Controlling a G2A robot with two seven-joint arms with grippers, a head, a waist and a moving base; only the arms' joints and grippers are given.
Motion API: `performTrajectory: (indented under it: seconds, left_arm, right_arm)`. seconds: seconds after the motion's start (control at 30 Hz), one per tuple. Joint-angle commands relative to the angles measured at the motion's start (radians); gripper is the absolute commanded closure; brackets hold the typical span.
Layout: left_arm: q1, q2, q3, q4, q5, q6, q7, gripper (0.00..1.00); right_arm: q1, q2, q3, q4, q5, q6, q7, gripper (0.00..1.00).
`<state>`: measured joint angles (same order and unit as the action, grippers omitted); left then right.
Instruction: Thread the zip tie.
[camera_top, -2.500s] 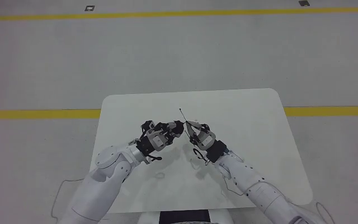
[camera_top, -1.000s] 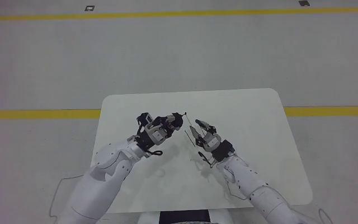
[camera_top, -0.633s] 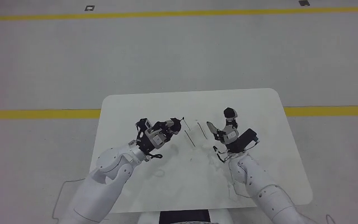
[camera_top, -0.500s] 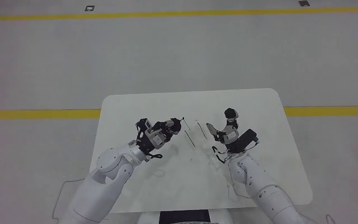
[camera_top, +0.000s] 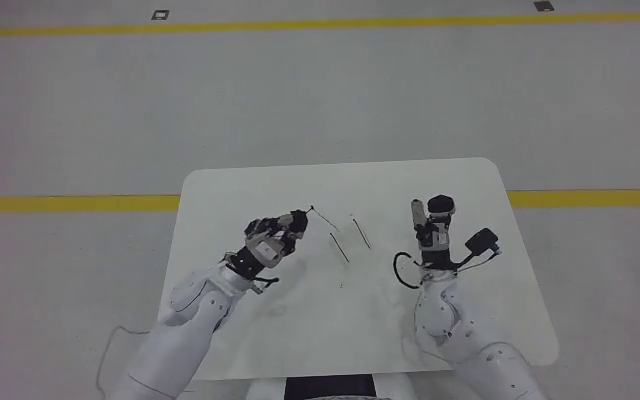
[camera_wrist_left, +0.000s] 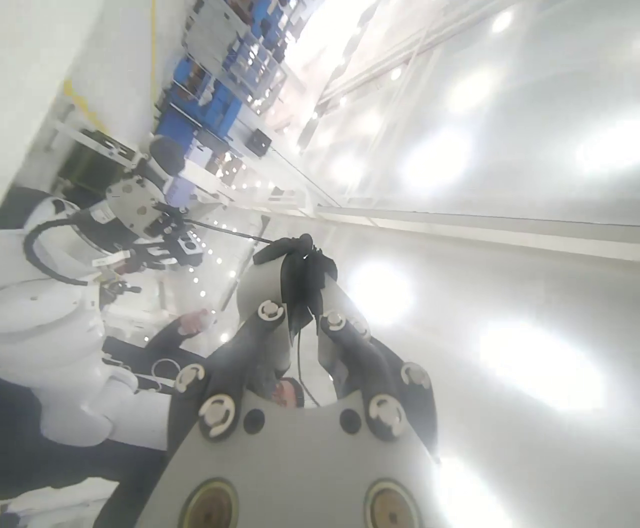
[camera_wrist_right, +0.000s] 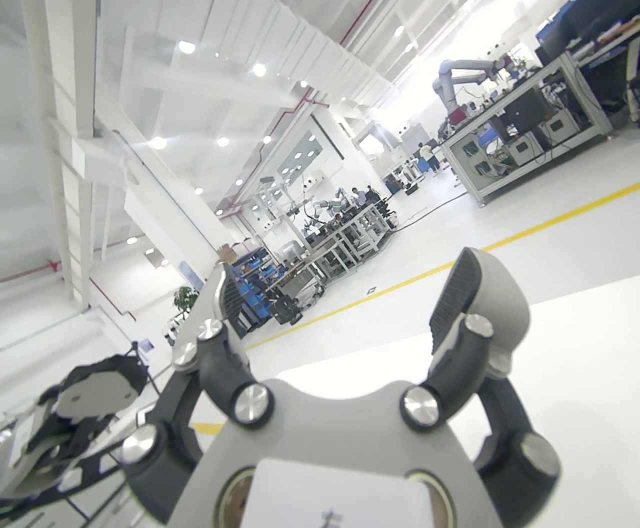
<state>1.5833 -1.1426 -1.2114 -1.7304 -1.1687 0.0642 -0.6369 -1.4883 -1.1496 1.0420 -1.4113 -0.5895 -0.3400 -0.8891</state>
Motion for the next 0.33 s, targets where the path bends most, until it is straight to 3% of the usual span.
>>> performTrajectory:
  seconds: [0.0,0.17,0.3]
  left_arm:
    - [0.005,-0.001,0.003,-0.003,-0.016,-0.015,-0.022,1.00]
    - [0.021,-0.004,0.013,-0.022,-0.059,-0.024,-0.066,1.00]
    - [0.021,-0.004,0.013,-0.022,-0.059,-0.024,-0.066,1.00]
  right_arm:
    - [-0.010,0.019,0.001,-0.036,0.057,0.000,0.004,0.00]
    - [-0.043,0.059,-0.002,-0.158,0.248,0.000,-0.018,0.00]
    - [-0.043,0.059,-0.002,-0.158,0.248,0.000,-0.018,0.00]
